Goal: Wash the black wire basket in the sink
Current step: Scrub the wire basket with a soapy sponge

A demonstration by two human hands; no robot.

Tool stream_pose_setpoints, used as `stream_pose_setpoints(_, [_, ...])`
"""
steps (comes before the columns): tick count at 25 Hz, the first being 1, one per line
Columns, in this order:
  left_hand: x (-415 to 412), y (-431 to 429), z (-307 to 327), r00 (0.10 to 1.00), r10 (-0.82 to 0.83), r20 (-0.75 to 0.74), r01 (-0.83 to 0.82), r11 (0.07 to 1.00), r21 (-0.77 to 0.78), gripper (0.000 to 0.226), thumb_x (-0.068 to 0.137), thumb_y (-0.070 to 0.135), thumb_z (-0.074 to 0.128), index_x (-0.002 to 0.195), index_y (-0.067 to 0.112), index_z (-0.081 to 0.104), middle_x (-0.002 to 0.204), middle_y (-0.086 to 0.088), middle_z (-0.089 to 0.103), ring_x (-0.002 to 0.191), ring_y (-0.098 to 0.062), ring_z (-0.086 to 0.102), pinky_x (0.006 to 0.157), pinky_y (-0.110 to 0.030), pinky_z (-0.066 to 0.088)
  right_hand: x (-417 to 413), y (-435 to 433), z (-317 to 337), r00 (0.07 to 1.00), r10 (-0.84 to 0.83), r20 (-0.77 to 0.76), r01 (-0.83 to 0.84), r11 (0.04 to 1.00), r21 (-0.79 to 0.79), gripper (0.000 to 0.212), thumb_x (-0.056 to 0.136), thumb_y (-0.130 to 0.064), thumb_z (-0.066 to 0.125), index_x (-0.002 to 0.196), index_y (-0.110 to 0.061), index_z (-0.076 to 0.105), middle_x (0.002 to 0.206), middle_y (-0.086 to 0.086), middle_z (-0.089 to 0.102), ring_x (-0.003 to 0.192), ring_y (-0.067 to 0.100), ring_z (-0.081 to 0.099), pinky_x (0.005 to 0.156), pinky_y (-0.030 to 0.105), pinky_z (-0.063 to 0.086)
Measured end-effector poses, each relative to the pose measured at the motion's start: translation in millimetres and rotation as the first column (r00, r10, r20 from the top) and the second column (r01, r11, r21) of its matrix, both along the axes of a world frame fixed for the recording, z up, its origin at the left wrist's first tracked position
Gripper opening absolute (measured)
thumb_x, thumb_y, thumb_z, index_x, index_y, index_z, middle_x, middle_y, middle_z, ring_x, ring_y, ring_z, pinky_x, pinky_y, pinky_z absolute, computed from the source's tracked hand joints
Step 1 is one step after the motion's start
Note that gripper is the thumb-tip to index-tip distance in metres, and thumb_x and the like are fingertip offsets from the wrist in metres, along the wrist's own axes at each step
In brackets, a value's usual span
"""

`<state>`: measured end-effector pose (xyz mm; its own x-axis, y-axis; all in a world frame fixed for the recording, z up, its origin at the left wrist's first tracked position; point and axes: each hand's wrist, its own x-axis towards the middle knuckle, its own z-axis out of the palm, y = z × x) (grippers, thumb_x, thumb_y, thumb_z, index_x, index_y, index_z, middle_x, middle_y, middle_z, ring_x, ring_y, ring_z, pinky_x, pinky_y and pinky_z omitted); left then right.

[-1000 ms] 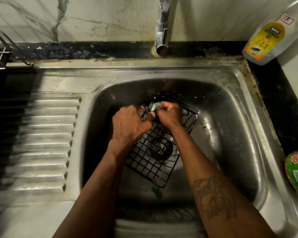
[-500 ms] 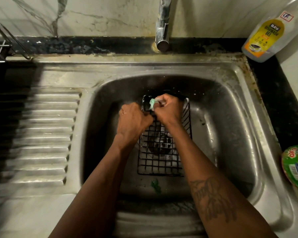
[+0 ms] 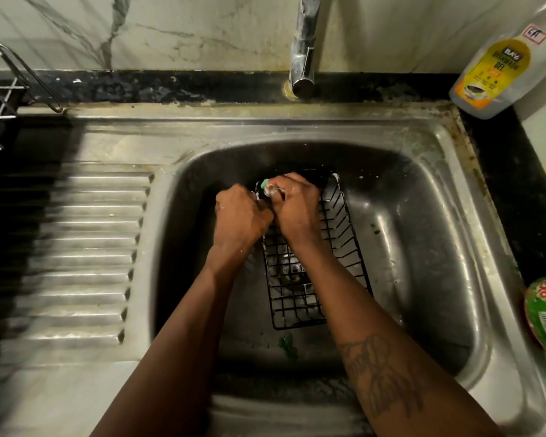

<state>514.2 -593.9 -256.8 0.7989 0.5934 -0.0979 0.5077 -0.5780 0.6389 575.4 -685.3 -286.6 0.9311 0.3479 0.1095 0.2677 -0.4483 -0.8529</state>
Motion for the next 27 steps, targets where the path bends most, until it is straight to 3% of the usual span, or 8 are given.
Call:
stream_pose_setpoints(5, [-2, 0, 1, 0.996, -0.021, -0.087, 0.007, 0.987, -0.159, 0.018, 0.076, 0.002, 0.068, 0.06, 0.009, 0.064, 0.055, -0.003, 0.067, 0.048, -0.014, 0.067, 0.047, -0.031, 0.059, 4, -33, 11, 0.954, -0.295, 0.049, 0.299, 0.943, -0.149, 0.039, 0.093, -0.003, 0.063, 0.131, -0.009, 0.065, 0.129, 0.012, 0.057, 0.103, 0.007, 0.054, 0.068, 0.002, 0.04])
stream_pose_setpoints(7, [-2, -2, 3, 0.994, -0.039, -0.099, 0.024, 0.988, -0.151, 0.028, 0.077, -0.001, 0.066, 0.054, 0.011, 0.055, 0.049, 0.0, 0.06, 0.04, -0.009, 0.06, 0.039, -0.016, 0.048, 8, -34, 13, 0.96, -0.273, 0.063, 0.28, 0.937, -0.208, 0.035, 0.093, -0.005, 0.063, 0.127, -0.009, 0.068, 0.125, 0.013, 0.058, 0.095, 0.002, 0.049, 0.067, 0.005, 0.042])
stream_pose_setpoints(9, [-2, -1, 7, 0.994, -0.049, -0.096, 0.036, 0.99, -0.133, 0.039, 0.077, 0.001, 0.063, 0.046, 0.015, 0.045, 0.04, 0.006, 0.048, 0.03, -0.005, 0.046, 0.033, -0.008, 0.031, 5, -17, 17, 0.997, -0.018, 0.081, 0.035, 0.977, -0.211, 0.027, 0.093, 0.0, 0.06, 0.117, -0.002, 0.072, 0.108, 0.018, 0.061, 0.088, 0.01, 0.053, 0.078, 0.024, 0.05])
stream_pose_setpoints(12, [-6, 3, 11, 0.995, -0.07, -0.075, 0.059, 0.988, -0.141, 0.042, 0.084, 0.009, 0.061, 0.044, 0.015, 0.048, 0.04, -0.002, 0.056, 0.027, -0.004, 0.049, 0.033, -0.01, 0.035, 2, 10, 13, 0.973, 0.224, 0.057, -0.201, 0.942, -0.27, 0.026, 0.095, 0.0, 0.054, 0.112, 0.0, 0.073, 0.107, 0.023, 0.061, 0.097, 0.028, 0.057, 0.086, 0.028, 0.039])
stream_pose_setpoints(15, [-4, 1, 11, 0.996, -0.031, -0.078, 0.017, 0.984, -0.178, 0.036, 0.082, 0.01, 0.064, 0.047, 0.011, 0.054, 0.043, -0.005, 0.059, 0.032, -0.008, 0.057, 0.037, -0.022, 0.05, 6, 7, 13, 0.986, 0.153, 0.07, -0.127, 0.949, -0.29, 0.027, 0.094, -0.001, 0.053, 0.115, -0.004, 0.07, 0.111, 0.017, 0.059, 0.097, 0.028, 0.057, 0.078, 0.022, 0.04])
stream_pose_setpoints(18, [-2, -4, 11, 0.988, 0.044, -0.145, -0.072, 0.979, -0.192, 0.025, 0.078, 0.004, 0.067, 0.055, 0.01, 0.058, 0.054, -0.004, 0.063, 0.046, -0.012, 0.062, 0.043, -0.021, 0.049, 19, -24, 17, 0.987, -0.153, 0.043, 0.159, 0.945, -0.286, 0.024, 0.096, -0.007, 0.06, 0.119, -0.012, 0.061, 0.109, 0.0, 0.055, 0.086, 0.011, 0.059, 0.065, 0.014, 0.051])
stream_pose_setpoints(22, [-2, -2, 9, 0.976, 0.03, -0.217, -0.089, 0.959, -0.268, 0.009, 0.08, 0.006, 0.067, 0.071, 0.009, 0.067, 0.071, -0.008, 0.072, 0.059, -0.016, 0.071, 0.056, -0.027, 0.061, 29, -47, 10, 0.934, -0.265, 0.241, 0.343, 0.858, -0.383, 0.024, 0.093, -0.005, 0.061, 0.116, -0.008, 0.067, 0.12, 0.012, 0.055, 0.09, 0.023, 0.065, 0.078, 0.036, 0.061])
stream_pose_setpoints(27, [-1, -3, 11, 0.973, 0.025, -0.231, -0.091, 0.956, -0.279, 0.01, 0.08, 0.009, 0.066, 0.071, 0.006, 0.07, 0.069, -0.01, 0.072, 0.059, -0.019, 0.072, 0.059, -0.03, 0.062, 9, -24, 0, 0.972, -0.156, 0.174, 0.197, 0.948, -0.251, 0.022, 0.098, -0.009, 0.058, 0.117, -0.009, 0.068, 0.114, 0.011, 0.061, 0.087, 0.014, 0.058, 0.066, 0.012, 0.044])
